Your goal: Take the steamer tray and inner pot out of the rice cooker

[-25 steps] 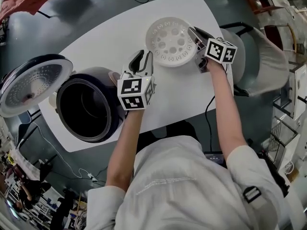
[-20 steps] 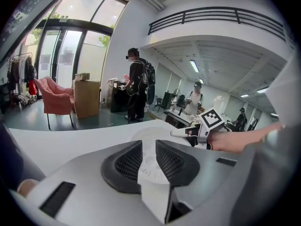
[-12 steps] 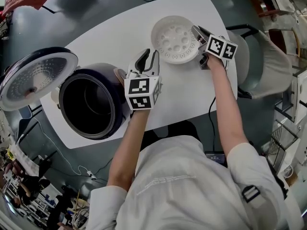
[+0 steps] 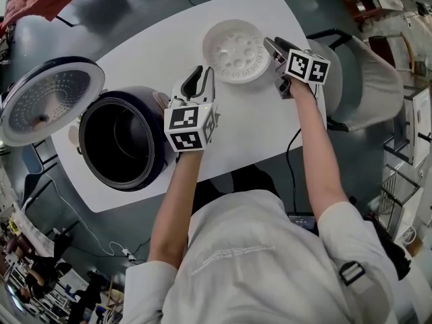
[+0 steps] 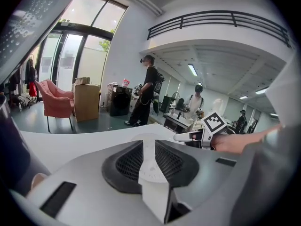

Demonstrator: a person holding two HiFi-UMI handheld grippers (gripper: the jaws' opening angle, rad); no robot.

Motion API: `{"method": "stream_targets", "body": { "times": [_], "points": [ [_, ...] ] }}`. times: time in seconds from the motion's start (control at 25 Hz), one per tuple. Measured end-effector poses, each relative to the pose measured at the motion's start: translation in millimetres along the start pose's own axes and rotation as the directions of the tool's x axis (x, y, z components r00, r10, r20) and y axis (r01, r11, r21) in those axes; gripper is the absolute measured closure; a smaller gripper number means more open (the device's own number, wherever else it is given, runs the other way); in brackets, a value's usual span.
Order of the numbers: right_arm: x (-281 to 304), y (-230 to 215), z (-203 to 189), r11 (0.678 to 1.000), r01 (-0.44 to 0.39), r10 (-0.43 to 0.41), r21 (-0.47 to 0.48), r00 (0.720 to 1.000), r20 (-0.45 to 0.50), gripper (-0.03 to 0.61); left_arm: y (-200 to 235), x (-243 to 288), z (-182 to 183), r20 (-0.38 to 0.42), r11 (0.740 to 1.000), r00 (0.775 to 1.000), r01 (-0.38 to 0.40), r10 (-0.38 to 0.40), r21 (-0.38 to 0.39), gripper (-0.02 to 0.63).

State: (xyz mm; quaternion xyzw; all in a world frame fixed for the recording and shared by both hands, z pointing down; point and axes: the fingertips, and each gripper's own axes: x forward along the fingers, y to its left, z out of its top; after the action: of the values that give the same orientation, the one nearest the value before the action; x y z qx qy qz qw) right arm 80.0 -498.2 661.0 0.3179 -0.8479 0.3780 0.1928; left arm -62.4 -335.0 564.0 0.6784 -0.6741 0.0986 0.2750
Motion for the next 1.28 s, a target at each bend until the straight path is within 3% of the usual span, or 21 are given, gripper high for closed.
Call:
{"method": "stream_targets", "body": {
  "times": [0.44, 0.72, 0.92, 1.28],
  "points": [
    [-84, 43, -1, 0.981, 0.009, 0.004, -0.192, 0.998, 0.066, 0.383, -21, -34, 4, 0.041, 0.998, 0.998, 0.044, -0.046, 0.05, 0.526],
    [-158, 85, -7, 0.983, 0.016, 0.011, -0.183, 0.99, 0.143, 0.385, -40, -71, 7, 0.067, 0.989, 0.992, 0.098, -0.106, 0.113, 0.526],
    [-202, 118, -6, 0.974, 0.045, 0.001, -0.221, 0.979, 0.202, 0.385, -48, -105, 29, 0.108, 0.979, 0.983, 0.128, -0.146, 0.158, 0.526],
    [-249, 195, -6, 0.933, 0.069, 0.027, -0.352, 0.965, 0.26, 0.385, -23, -176, 63, 0.197, 0.983, 0.966, 0.143, -0.165, 0.118, 0.526]
  ]
}}
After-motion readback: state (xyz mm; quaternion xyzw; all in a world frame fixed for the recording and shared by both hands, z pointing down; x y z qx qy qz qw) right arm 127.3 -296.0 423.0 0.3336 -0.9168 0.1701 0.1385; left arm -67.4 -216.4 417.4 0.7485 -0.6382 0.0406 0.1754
